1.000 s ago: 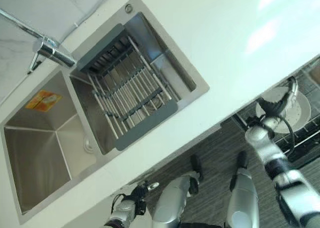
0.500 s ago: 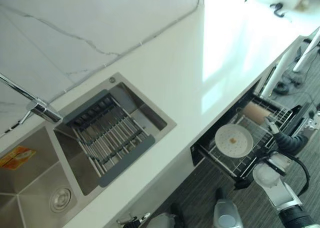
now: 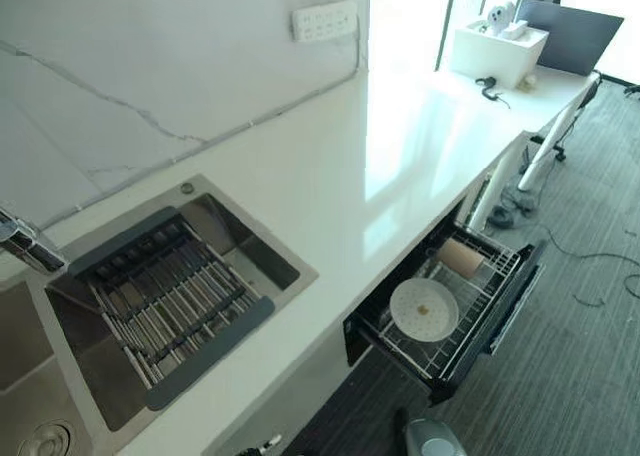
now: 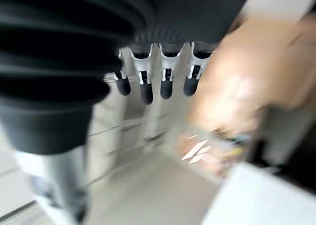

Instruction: Place the dishes in the dishwasher.

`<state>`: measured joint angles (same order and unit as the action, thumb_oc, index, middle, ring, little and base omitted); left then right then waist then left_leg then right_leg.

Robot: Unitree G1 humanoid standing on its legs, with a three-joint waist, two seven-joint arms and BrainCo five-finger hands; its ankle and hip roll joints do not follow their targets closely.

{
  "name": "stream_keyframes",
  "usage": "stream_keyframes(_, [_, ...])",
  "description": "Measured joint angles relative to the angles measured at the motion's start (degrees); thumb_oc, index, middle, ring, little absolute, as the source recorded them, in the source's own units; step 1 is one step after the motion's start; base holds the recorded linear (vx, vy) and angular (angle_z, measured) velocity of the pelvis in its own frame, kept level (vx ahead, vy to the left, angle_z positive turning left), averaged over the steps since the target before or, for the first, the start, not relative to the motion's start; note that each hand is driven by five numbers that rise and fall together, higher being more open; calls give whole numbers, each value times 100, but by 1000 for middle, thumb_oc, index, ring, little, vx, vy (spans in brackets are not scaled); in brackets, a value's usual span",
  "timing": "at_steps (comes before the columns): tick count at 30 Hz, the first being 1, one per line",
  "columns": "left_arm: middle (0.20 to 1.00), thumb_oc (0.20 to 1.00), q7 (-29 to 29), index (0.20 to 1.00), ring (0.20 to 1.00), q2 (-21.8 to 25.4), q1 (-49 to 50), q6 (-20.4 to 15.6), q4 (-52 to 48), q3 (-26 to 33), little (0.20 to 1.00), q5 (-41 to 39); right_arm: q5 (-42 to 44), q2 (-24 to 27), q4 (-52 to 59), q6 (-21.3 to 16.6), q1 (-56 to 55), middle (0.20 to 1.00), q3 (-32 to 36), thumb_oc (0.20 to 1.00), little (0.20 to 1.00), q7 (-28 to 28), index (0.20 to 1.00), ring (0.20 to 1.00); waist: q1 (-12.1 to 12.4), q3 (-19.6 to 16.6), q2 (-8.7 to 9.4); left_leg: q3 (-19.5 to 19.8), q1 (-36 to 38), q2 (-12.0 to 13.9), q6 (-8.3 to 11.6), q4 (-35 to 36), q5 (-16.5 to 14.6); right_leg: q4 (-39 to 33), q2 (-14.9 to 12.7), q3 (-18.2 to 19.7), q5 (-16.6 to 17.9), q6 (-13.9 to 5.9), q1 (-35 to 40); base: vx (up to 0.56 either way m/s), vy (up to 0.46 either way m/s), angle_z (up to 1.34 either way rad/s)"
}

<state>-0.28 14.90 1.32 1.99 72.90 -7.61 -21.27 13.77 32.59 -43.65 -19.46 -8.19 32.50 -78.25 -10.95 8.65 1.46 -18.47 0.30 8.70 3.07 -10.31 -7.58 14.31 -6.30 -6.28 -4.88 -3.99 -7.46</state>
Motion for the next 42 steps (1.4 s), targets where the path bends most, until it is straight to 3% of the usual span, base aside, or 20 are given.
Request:
stream_keyframes(3, [1000, 1000, 12, 1000, 1000, 94, -198, 156, 177, -109, 1000, -45, 822, -242, -1718, -116, -30, 1000, -69, 1000, 1000, 554, 1000, 1000, 34, -21, -100, 53, 36, 53, 23, -7, -16, 83, 49, -48, -104, 54, 49, 53, -113, 4])
stream_keyframes(6, [1000, 1000, 23, 1000, 1000, 95, -223, 275, 169, -131, 1000, -106, 1265, -690, -2248, -205, 117, 1000, -737, 1000, 1000, 1316, 1000, 1000, 85, 69, -159, 179, -35, 80, 27, -26, -18, 106, 72, -135, -137, 86, 36, 32, -42, 13])
stream_keyframes(9, [1000, 1000, 65, 1000, 1000, 89, -290, 323, 152, -170, 1000, -113, 1264, -793, -2390, -250, 380, 1000, -1341, 1000, 1000, 1746, 1000, 1000, 227, 368, -249, 347, -211, 79, 78, -227, -53, 146, 44, -248, -143, 86, 11, 34, 6, 23])
stream_keyframes(13, [1000, 1000, 188, 1000, 1000, 101, -184, 355, 33, -176, 1000, -474, 310, -1179, -2229, -135, 1046, 1000, -2581, 1000, 1000, 2073, 1000, 1000, 656, 829, -417, 534, -326, -12, 79, -352, -62, 335, -24, -397, -271, 91, 2, 22, 17, 29])
stream_keyframes(14, [1000, 1000, 209, 1000, 1000, 94, -108, 348, -138, -175, 1000, -554, -139, -1152, -2218, 59, 1121, 1000, -3352, 1000, 1000, 2182, 1000, 1000, 656, 976, -339, 628, -389, -44, 71, -388, -62, 401, -57, -443, -301, 92, -44, -78, 8, 35])
stream_keyframes(15, [1000, 1000, 200, 1000, 1000, 87, -154, 372, -190, -175, 1000, -573, -690, -1146, -2140, 148, 1202, 1000, -3705, 1000, 1000, 2434, 1000, 1000, 699, 1072, -424, 691, -487, -79, 44, -413, -44, 456, -106, -525, -306, 128, -94, -125, -2, 38])
stream_keyframes(16, [1000, 1000, 214, 1000, 1000, 89, -146, 357, -231, -168, 1000, -652, -938, -1137, -2166, 182, 1383, 1000, -3760, 1000, 1000, 2553, 1000, 1000, 823, 1138, -386, 743, -672, -105, 32, -443, -34, 511, -129, -548, -320, 130, -258, -167, -12, 39])
stream_keyframes(17, [1000, 1000, 221, 1000, 1000, 114, -174, 317, -253, -167, 1000, -705, -925, -1115, -2228, 193, 1572, 1000, -3783, 1000, 1000, 2608, 1000, 1000, 884, 1266, -475, 819, -768, -112, 47, -526, 0, 586, -137, -603, -291, 108, -281, -160, 1, 29])
stream_keyframes(20, [1000, 1000, 228, 1000, 1000, 166, -428, 179, -253, -286, 1000, -728, -865, -995, -2539, 231, 2111, 1000, -3798, 1000, 1000, 2740, 1000, 1000, 1075, 1871, -416, 1069, -1144, -121, 25, -703, 27, 681, -159, -766, -279, 149, -484, -108, 21, 37])
stream_keyframes(22, [1000, 1000, 228, 1000, 1000, 140, -509, 156, -248, -326, 1000, -781, -815, -979, -2659, 285, 2244, 1000, -3804, 1000, 1000, 2716, 1000, 1000, 1153, 2056, -408, 1202, -1313, -139, 14, -743, 48, 684, -188, -914, -278, 164, -539, -55, 10, 32])
stream_keyframes(28, [1000, 1000, 247, 1000, 1000, 151, -616, -16, -294, -317, 1000, -788, -711, -709, -2579, 227, 2296, 1000, -4091, 1000, 1000, 2451, 1000, 1000, 1397, 2157, -392, 1446, -1566, -320, -46, -779, 130, 893, -385, -1080, -409, 165, -704, -31, 27, 25])
stream_keyframes(33, [1000, 1000, 256, 1000, 1000, 239, -637, -16, -399, -315, 1000, -1011, -708, -444, -2394, 266, 2731, 1000, -4201, 1000, 1000, 2481, 1000, 1000, 1593, 2232, -498, 1636, -1818, -376, -46, -774, 279, 958, -416, -1211, -431, 122, -860, -15, 10, 20])
stream_keyframes(38, [1000, 1000, 247, 1000, 1000, 272, -600, -25, -572, -187, 1000, -1011, -711, 344, -2327, 517, 3678, 1000, -4344, 1000, 1000, 2717, 1000, 1000, 1907, 2305, -628, 1964, -1985, -464, -16, -496, 549, 923, -377, -1296, -446, 137, -994, -46, 5, 31])
stream_keyframes(42, [1000, 1000, 247, 1000, 1000, 251, -506, -412, -583, -60, 1000, -1010, -681, 562, -2297, 970, 4468, 1000, -4706, 1000, 1000, 2773, 1000, 1000, 2073, 2309, -639, 2140, -2092, -456, 85, -384, 713, 922, -358, -1517, -386, 212, -1015, -41, 2, 23])
